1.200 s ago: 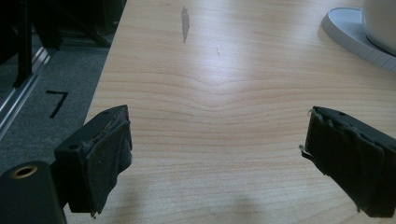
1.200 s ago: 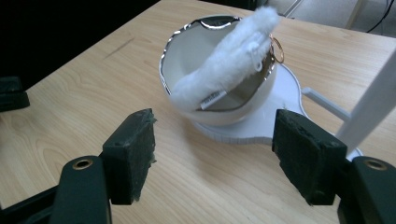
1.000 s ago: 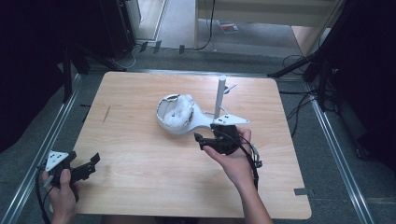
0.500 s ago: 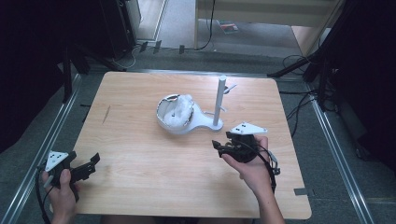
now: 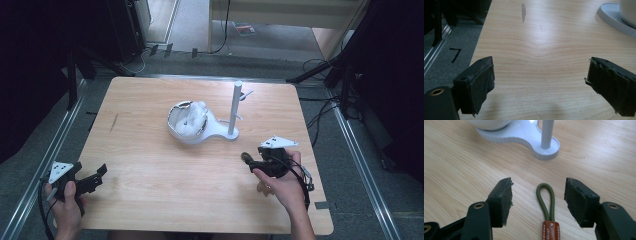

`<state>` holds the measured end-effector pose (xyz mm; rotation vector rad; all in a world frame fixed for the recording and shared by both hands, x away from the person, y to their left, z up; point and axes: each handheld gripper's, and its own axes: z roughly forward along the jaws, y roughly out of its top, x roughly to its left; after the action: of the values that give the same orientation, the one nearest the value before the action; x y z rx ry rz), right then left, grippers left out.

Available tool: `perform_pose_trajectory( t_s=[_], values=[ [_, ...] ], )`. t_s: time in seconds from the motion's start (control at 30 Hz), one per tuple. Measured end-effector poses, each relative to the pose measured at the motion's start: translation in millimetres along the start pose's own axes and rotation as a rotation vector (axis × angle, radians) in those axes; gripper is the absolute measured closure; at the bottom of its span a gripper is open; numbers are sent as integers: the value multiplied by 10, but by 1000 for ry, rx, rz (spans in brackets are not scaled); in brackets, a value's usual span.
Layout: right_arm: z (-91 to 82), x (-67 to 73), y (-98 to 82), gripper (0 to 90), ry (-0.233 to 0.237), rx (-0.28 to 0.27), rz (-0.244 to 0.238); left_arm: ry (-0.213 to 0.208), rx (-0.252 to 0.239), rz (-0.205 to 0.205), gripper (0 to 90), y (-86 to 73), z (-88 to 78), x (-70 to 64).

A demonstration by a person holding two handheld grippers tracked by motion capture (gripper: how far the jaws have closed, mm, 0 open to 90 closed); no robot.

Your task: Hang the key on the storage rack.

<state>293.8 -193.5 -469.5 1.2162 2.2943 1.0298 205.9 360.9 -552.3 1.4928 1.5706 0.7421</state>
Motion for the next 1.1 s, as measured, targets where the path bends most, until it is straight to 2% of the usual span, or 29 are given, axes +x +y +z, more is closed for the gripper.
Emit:
perform_pose_trajectory(
  t_s=[0.1, 0.37, 0.8, 0.93, 1.1],
  values=[
    [16, -29, -27, 400, -8, 14, -4, 0, 0, 0, 79, 0, -1, 0],
    [88, -144, -134, 419, -47, 91, -11, 0, 0, -1, 79, 0, -1, 1],
    [185, -205, -272, 456, -49, 148, -3, 0, 1, -4, 79, 1, -1, 2],
    [212, -206, -338, 465, -48, 178, 6, -2, 1, -5, 79, 1, -1, 4],
    [229, -202, -383, 470, -45, 210, -3, -1, 0, -6, 79, 0, -4, 7]
  ],
)
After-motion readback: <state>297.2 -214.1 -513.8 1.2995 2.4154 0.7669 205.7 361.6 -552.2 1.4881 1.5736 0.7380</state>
